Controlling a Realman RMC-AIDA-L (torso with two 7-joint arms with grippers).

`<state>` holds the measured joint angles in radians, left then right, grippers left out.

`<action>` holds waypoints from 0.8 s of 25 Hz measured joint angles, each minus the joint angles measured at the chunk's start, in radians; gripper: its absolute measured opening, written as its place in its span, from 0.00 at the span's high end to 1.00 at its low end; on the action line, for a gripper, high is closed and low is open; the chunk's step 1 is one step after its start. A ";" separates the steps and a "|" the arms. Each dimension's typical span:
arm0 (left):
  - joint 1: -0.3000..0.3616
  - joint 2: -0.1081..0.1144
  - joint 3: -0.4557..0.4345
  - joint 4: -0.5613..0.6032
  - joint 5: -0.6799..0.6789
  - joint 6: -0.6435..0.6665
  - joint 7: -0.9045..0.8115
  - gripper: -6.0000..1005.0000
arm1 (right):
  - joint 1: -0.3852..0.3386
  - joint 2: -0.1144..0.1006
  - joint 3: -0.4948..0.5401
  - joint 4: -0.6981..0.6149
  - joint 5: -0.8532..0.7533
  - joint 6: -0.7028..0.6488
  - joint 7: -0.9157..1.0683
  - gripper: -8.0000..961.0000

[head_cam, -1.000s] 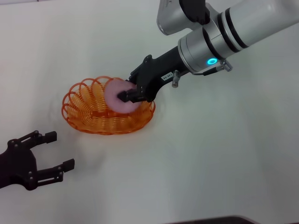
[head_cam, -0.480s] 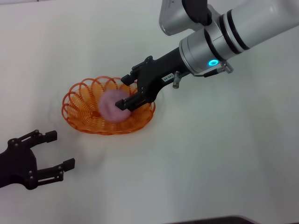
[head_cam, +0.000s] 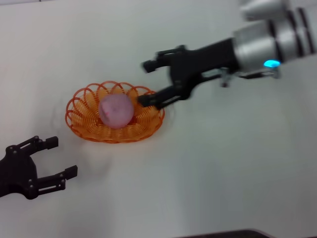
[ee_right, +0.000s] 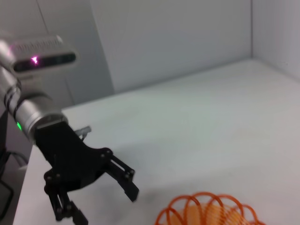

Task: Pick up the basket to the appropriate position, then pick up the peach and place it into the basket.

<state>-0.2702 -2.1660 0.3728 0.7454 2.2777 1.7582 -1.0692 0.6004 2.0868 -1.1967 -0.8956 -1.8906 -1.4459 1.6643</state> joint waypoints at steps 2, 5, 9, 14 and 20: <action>-0.001 0.000 0.000 0.000 0.000 0.000 0.000 0.12 | -0.049 -0.005 0.049 -0.026 -0.002 -0.044 -0.024 0.01; -0.003 0.000 0.000 0.000 -0.004 0.000 0.000 0.12 | -0.122 -0.022 0.103 -0.039 -0.006 -0.108 -0.066 0.01; -0.003 0.000 0.000 -0.003 -0.006 0.001 0.000 0.12 | -0.220 -0.031 0.172 -0.033 -0.006 -0.163 -0.166 0.01; -0.003 0.000 -0.003 -0.014 -0.007 0.000 0.000 0.12 | -0.319 0.006 0.267 0.052 0.032 -0.188 -0.434 0.01; -0.003 0.000 -0.002 -0.028 -0.005 -0.011 0.000 0.12 | -0.330 -0.001 0.308 0.316 0.063 -0.143 -0.695 0.01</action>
<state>-0.2730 -2.1660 0.3706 0.7174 2.2730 1.7472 -1.0692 0.2706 2.0862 -0.8884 -0.5796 -1.8275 -1.5888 0.9695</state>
